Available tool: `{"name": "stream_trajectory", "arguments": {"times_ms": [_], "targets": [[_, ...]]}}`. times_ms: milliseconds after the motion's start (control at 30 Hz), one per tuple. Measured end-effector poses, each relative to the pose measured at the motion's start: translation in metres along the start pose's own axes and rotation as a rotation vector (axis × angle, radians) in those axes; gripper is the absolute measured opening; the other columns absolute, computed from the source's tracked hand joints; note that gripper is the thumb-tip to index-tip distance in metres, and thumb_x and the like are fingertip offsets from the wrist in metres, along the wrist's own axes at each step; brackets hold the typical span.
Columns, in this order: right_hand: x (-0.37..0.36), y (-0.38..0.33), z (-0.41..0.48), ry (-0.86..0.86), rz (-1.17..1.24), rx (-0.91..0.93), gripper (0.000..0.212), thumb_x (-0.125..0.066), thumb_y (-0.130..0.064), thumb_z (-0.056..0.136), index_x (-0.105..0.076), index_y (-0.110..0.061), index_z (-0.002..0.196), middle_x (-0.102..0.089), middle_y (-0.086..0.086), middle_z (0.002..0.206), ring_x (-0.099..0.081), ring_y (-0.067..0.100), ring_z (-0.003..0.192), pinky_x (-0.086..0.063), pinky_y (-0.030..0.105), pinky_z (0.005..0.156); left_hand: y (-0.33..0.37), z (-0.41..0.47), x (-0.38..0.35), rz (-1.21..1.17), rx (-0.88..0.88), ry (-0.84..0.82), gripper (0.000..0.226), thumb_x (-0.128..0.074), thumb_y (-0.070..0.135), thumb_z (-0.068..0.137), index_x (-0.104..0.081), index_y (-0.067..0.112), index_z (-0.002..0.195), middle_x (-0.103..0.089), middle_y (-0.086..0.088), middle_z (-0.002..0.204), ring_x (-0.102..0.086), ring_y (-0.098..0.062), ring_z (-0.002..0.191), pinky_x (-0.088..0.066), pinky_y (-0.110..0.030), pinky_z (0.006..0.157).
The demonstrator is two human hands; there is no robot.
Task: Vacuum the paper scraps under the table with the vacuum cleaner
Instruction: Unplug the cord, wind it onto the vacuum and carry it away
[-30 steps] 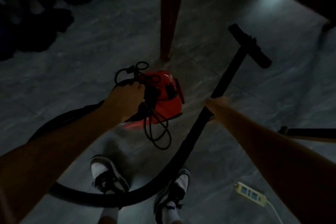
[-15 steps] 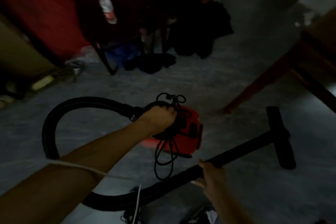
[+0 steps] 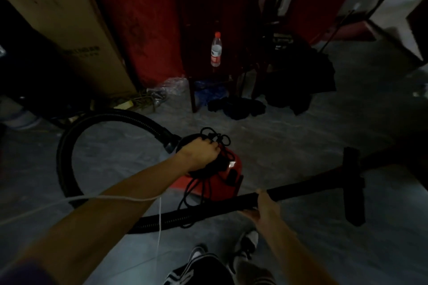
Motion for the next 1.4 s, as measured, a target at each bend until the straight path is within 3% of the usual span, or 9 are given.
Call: {"name": "stream_trajectory", "arguments": {"times_ms": [167, 333, 633, 767, 933, 1033, 1100, 1233, 1400], "targets": [[-0.060, -0.031, 0.024, -0.136, -0.016, -0.075, 0.036, -0.061, -0.019, 0.092, -0.054, 0.006, 0.117, -0.062, 0.026, 0.108, -0.064, 0.040, 0.089, -0.059, 0.050, 0.063, -0.060, 0.015, -0.009, -0.011, 0.049, -0.069, 0.040, -0.038, 0.021, 0.099, -0.040, 0.006, 0.136, -0.047, -0.014, 0.135, -0.053, -0.031, 0.115, -0.043, -0.040, 0.090], [-0.114, -0.063, 0.061, -0.166, -0.049, -0.103, 0.021, -0.060, -0.014, 0.093, -0.057, 0.003, 0.104, -0.063, 0.022, 0.098, -0.062, 0.035, 0.072, -0.056, 0.042, 0.041, -0.118, 0.047, -0.031, -0.002, 0.084, -0.142, 0.045, -0.040, 0.018, 0.097, -0.035, 0.011, 0.141, -0.044, -0.010, 0.139, -0.052, -0.030, 0.116, -0.044, -0.039, 0.092], [-0.191, -0.046, 0.107, -0.060, 0.063, -0.229, 0.035, -0.060, -0.015, 0.093, -0.053, 0.002, 0.123, -0.057, 0.025, 0.122, -0.057, 0.046, 0.109, -0.054, 0.042, 0.038, -0.225, 0.107, -0.081, -0.005, 0.000, -0.200, 0.051, -0.041, 0.019, 0.097, -0.028, 0.012, 0.146, -0.041, -0.010, 0.144, -0.051, -0.029, 0.118, -0.042, -0.037, 0.096], [-0.246, -0.029, 0.125, 0.059, 0.049, -0.244, 0.032, -0.059, -0.018, 0.094, -0.056, 0.006, 0.115, -0.059, 0.031, 0.116, -0.057, 0.051, 0.108, -0.057, 0.057, 0.071, -0.269, 0.135, -0.113, -0.008, -0.133, -0.248, 0.050, -0.041, 0.014, 0.097, -0.029, 0.008, 0.145, -0.041, -0.014, 0.142, -0.053, -0.032, 0.116, -0.043, -0.039, 0.092], [-0.346, 0.009, 0.133, 0.136, 0.187, -0.260, 0.031, -0.060, -0.015, 0.094, -0.057, 0.004, 0.117, -0.062, 0.024, 0.114, -0.063, 0.032, 0.082, -0.054, 0.032, 0.044, -0.339, 0.153, -0.163, 0.069, -0.359, -0.169, 0.047, -0.057, 0.008, 0.086, -0.049, 0.001, 0.131, -0.059, -0.017, 0.119, -0.066, -0.030, 0.085, -0.050, -0.036, 0.069], [-0.405, 0.034, 0.140, 0.188, 0.268, -0.268, 0.025, -0.061, -0.008, 0.092, -0.056, 0.003, 0.114, -0.059, 0.029, 0.116, -0.062, 0.039, 0.091, -0.057, 0.046, 0.059, -0.376, 0.155, -0.199, 0.190, -0.484, -0.142, 0.040, -0.085, 0.015, 0.050, -0.073, 0.009, 0.088, -0.068, -0.005, 0.073, -0.057, -0.018, 0.042, -0.041, -0.025, 0.038], [-0.438, 0.046, 0.145, 0.210, 0.321, -0.272, 0.015, -0.061, -0.006, 0.091, -0.058, 0.003, 0.103, -0.062, 0.026, 0.099, -0.062, 0.039, 0.089, -0.056, 0.048, 0.066, -0.398, 0.162, -0.222, 0.242, -0.522, -0.144, 0.039, -0.087, 0.013, 0.043, -0.073, 0.010, 0.080, -0.066, -0.005, 0.067, -0.053, -0.017, 0.037, -0.040, -0.025, 0.037], [-0.481, 0.081, 0.167, 0.252, 0.401, -0.295, 0.029, -0.066, -0.012, 0.088, -0.058, 0.006, 0.109, -0.063, 0.023, 0.097, -0.065, 0.038, 0.087, -0.060, 0.048, 0.064, -0.425, 0.177, -0.263, 0.270, -0.576, -0.199, 0.038, -0.080, 0.014, 0.054, -0.072, 0.009, 0.091, -0.070, -0.006, 0.082, -0.063, -0.020, 0.051, -0.052, -0.029, 0.050], [-0.522, 0.132, 0.233, 0.223, 0.492, -0.328, 0.029, -0.068, -0.012, 0.086, -0.060, 0.002, 0.110, -0.067, 0.023, 0.102, -0.067, 0.041, 0.092, -0.058, 0.042, 0.055, -0.441, 0.217, -0.346, 0.266, -0.554, -0.359, 0.048, -0.041, 0.006, 0.094, -0.031, 0.002, 0.141, -0.040, -0.017, 0.140, -0.055, -0.032, 0.113, -0.043, -0.041, 0.094]]}}
Point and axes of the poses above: each hand's wrist, its own z-axis towards the middle knuckle, its own x-axis out of the back of the hand, y = z × x, the point moved 8 cm from there along z, towards the middle knuckle
